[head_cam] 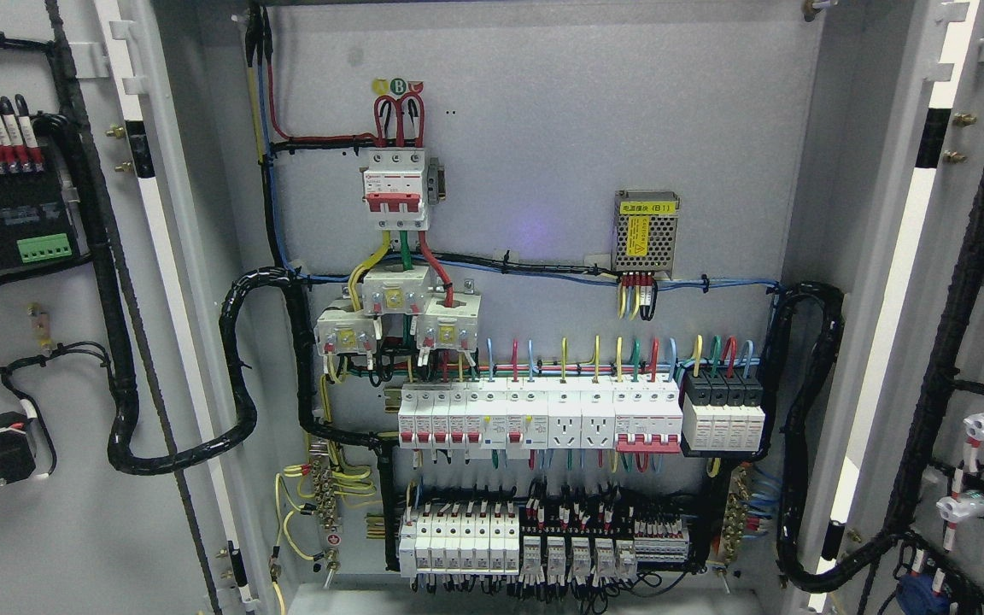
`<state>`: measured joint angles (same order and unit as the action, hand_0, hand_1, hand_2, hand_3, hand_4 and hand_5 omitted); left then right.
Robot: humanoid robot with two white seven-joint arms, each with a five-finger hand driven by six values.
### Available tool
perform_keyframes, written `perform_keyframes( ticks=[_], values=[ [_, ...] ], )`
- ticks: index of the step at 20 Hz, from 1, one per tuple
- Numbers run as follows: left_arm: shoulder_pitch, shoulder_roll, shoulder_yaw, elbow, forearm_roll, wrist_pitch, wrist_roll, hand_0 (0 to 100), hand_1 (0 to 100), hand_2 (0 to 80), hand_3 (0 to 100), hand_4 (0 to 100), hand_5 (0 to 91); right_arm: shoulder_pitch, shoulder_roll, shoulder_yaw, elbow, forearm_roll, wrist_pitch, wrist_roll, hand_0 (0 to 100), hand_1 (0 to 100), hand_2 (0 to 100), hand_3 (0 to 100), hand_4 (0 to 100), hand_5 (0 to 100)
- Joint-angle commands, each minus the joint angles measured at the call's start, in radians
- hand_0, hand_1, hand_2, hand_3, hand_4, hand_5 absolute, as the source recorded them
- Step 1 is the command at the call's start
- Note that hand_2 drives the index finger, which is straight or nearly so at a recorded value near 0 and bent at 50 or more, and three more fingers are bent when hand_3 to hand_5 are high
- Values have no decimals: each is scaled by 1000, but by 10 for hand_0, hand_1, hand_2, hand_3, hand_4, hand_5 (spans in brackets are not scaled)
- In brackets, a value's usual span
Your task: Open door with both hands
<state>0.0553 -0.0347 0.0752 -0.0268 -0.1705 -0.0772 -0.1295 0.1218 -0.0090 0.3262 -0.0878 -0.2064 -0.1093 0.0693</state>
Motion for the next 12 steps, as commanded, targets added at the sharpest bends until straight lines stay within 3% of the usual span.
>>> perform_keyframes(
  ticks=[1, 12],
  values=[
    [1, -4, 57, 28, 2, -4, -1, 0, 0, 0, 0, 0, 0, -4, 35, 5, 39, 5, 16, -16, 383, 0, 0, 0, 0, 0],
    [-2, -2, 77, 22, 2, -4, -1, 0, 0, 0, 0, 0, 0, -4, 35, 2, 36, 5, 74, -77, 383, 0, 0, 0, 0, 0]
  ],
)
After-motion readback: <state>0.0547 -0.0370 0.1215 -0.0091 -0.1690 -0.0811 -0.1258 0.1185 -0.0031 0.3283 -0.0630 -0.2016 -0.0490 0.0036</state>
